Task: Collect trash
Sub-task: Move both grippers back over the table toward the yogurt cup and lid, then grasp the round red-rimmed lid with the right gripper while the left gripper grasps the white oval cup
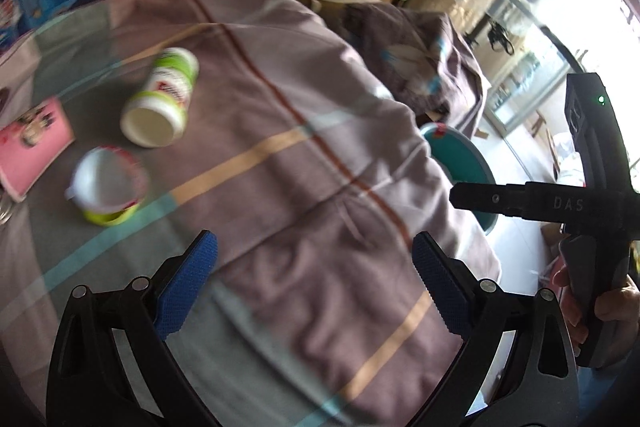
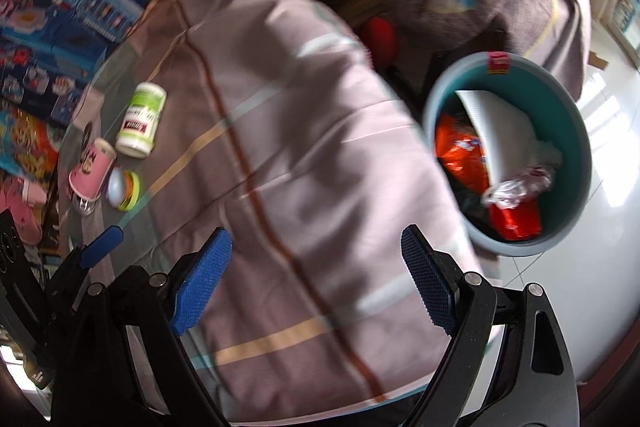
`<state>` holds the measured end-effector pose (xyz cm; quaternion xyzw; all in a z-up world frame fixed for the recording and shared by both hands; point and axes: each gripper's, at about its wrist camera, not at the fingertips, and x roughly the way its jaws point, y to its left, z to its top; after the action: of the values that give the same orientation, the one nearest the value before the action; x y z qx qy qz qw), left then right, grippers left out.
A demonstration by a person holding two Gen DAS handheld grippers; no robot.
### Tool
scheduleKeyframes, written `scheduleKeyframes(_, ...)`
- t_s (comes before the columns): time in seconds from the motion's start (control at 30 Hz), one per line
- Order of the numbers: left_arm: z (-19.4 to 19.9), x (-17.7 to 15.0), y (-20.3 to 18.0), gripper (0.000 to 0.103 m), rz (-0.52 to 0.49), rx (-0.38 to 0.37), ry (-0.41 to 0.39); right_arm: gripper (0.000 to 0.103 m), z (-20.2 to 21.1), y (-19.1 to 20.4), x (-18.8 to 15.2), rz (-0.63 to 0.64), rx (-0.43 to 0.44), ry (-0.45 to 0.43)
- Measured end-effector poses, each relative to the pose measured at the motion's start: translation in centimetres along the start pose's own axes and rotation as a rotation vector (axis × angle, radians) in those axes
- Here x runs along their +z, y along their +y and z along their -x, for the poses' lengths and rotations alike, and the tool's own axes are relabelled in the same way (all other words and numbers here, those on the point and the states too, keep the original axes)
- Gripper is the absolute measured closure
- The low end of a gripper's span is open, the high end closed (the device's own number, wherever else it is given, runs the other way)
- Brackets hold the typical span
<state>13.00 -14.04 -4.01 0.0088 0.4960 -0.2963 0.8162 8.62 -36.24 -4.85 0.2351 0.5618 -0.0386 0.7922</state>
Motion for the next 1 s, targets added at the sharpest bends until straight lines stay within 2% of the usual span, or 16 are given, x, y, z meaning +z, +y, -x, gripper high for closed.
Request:
scheduleKeyframes(0.4, 3.4, -2.9, 9.6, 0.005, 0.136, 0.070, -0.037, 0.020, -2.8, 9.2, -0.5, 0.138, -0.006, 0.048)
scheduleKeyframes(0.63, 5.2, -3.9, 15.8, 0.005, 0.241, 0.115, -0.063, 0.020, -5.3, 14.7, 0.4, 0.197, 0.003, 0.063)
scheduleKeyframes(0.83, 5.7, -4.4, 19.4, 0.005, 0.300, 0.141, -0.057, 0.020, -7.7, 19.2, 0.9, 0.267, 0.009, 0.065)
scheduleKeyframes(1.0, 5.8, -4.5, 21.1, 0.005, 0.324, 0.158, -0.048, 0.020, -9.3, 21.5, 1.4, 0.301, 0.018, 0.072)
